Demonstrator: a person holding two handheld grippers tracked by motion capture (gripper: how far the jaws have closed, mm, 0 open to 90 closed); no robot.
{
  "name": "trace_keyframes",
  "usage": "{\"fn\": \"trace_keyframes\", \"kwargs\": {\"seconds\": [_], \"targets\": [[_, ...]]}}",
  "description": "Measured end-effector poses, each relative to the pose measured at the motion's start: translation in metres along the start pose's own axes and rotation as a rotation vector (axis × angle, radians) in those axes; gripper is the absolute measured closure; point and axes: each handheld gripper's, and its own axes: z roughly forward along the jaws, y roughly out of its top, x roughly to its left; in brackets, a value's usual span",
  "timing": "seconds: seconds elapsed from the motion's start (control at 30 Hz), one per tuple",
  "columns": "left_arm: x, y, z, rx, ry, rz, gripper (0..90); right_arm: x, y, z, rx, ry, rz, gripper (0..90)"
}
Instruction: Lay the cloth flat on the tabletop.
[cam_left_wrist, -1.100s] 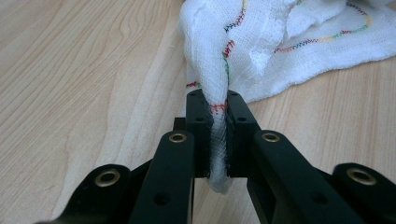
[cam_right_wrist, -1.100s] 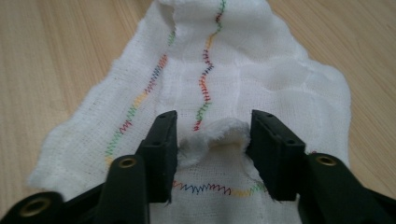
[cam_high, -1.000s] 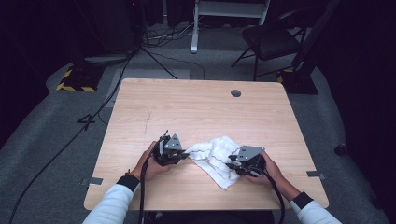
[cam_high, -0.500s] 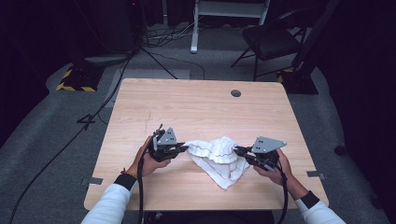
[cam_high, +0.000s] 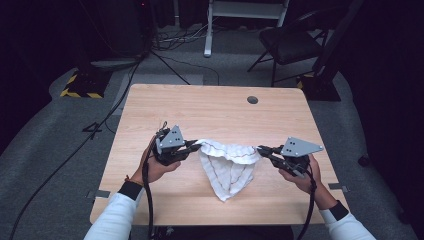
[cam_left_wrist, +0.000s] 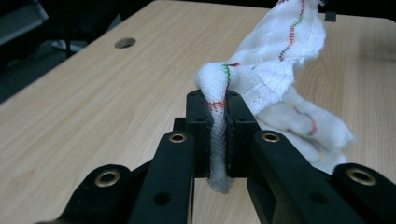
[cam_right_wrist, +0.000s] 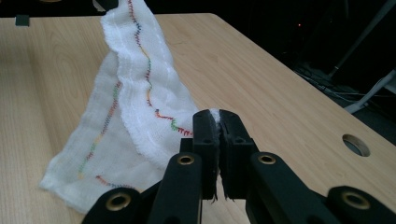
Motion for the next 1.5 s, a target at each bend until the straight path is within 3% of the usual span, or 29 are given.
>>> {"fn": "trace_keyframes", "kwargs": {"seconds": [0.17, 0.53, 0.73, 0.87, 1.03, 1.23, 1.4, 1.5], "targets": [[-0.005, 0.012, -0.015, -0.021, 0.009, 0.022, 82.8, -0.001, 0.007, -0.016, -0.032, -0.012, 0.003, 86.4], [-0.027, 0.041, -0.051, -0.059, 0.011, 0.111, 82.6, 0.005, 0.026, -0.059, -0.124, -0.035, 0.008, 86.4], [-0.029, 0.051, -0.056, -0.078, 0.005, 0.133, 82.3, 0.007, 0.033, -0.072, -0.147, -0.049, 0.004, 86.4], [-0.025, 0.052, -0.050, -0.059, 0.009, 0.135, 82.3, 0.002, 0.034, -0.069, -0.135, -0.068, 0.017, 86.4], [0.000, 0.045, -0.020, -0.017, 0.013, 0.062, 82.1, -0.015, 0.031, -0.047, -0.091, -0.089, 0.047, 86.4], [0.032, 0.032, 0.029, 0.069, 0.045, -0.026, 81.4, -0.044, 0.022, -0.007, -0.010, -0.117, 0.106, 86.4], [0.052, 0.020, 0.072, 0.138, 0.082, -0.059, 80.9, -0.065, 0.009, 0.026, 0.061, -0.141, 0.128, 86.4], [0.061, 0.015, 0.092, 0.155, 0.087, -0.084, 80.2, -0.077, 0.001, 0.044, 0.107, -0.166, 0.136, 86.4]]}}
